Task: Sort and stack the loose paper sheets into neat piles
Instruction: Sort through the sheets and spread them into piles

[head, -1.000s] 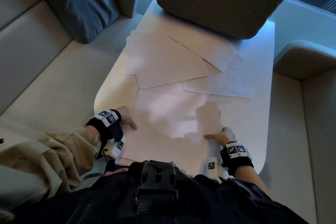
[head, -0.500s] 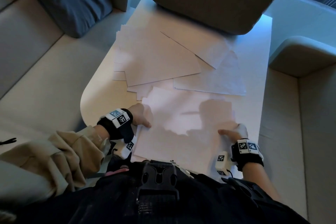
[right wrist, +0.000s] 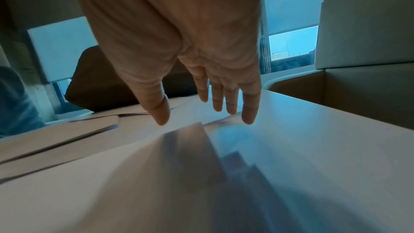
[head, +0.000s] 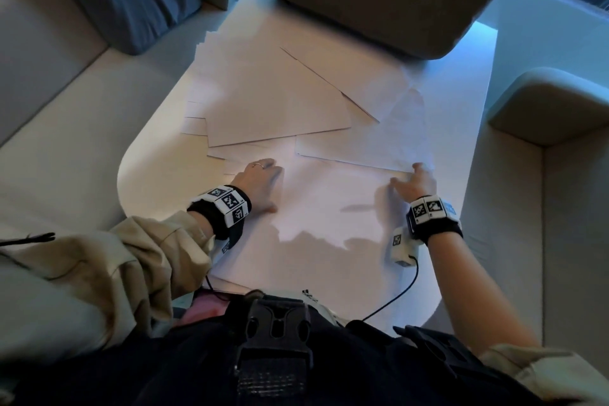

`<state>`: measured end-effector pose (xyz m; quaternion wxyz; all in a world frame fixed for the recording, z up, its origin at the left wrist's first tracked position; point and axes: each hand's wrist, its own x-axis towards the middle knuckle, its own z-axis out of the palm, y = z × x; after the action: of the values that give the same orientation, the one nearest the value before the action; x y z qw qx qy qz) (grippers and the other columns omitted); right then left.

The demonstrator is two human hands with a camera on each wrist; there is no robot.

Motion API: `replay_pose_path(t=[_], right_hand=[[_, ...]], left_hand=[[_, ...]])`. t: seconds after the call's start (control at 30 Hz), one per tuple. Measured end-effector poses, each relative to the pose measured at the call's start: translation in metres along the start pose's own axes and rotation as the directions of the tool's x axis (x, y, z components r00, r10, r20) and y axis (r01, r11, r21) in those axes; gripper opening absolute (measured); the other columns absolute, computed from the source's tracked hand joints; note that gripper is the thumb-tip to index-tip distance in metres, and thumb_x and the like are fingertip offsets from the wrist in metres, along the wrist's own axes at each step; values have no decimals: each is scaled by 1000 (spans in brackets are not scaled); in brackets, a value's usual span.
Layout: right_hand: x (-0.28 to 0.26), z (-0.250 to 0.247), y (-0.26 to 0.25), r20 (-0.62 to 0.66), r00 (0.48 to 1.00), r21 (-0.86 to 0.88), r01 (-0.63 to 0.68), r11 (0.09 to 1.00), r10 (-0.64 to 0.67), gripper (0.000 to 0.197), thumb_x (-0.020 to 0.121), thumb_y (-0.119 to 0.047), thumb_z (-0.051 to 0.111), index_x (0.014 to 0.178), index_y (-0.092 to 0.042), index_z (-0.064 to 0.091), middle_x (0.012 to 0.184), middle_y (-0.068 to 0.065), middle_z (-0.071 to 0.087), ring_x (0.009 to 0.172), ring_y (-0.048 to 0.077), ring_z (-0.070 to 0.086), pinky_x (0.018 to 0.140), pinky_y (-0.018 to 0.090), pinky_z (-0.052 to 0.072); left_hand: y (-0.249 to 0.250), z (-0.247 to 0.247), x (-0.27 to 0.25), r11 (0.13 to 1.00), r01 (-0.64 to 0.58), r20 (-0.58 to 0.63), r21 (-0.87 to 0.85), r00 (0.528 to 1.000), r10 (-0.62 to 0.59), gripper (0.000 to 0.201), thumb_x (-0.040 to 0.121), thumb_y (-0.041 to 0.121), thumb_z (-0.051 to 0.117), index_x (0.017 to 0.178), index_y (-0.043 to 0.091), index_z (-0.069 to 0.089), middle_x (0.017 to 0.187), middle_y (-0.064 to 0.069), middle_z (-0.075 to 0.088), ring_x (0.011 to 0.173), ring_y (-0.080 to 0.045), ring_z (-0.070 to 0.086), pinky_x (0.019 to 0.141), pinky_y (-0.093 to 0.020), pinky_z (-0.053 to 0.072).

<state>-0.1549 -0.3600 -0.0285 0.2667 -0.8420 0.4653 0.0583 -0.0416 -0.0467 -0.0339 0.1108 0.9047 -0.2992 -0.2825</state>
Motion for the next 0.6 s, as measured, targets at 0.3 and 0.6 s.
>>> replay_pose_path(t=[0.3, 0.6], right_hand=[[56, -18, 2, -33, 972, -115, -235, 965, 233, 101, 70, -54, 76, 140, 2, 29, 142, 21, 32, 135, 36, 29, 108, 49, 31], [73, -14, 1, 1, 956, 201, -288, 936, 294, 103, 51, -32, 91, 129, -6, 30, 126, 17, 54, 109, 38, 59, 85, 56, 51]], left_hand=[[1, 1, 4, 999, 18, -20, -37, 1000, -19, 96, 65, 33, 83, 144, 14, 31, 152, -4, 21, 138, -26, 23, 112, -32, 22], [-2, 3, 8, 995, 53, -17, -80, 998, -55, 99, 58, 31, 86, 142, 18, 35, 149, -1, 24, 133, -26, 24, 110, -40, 29]])
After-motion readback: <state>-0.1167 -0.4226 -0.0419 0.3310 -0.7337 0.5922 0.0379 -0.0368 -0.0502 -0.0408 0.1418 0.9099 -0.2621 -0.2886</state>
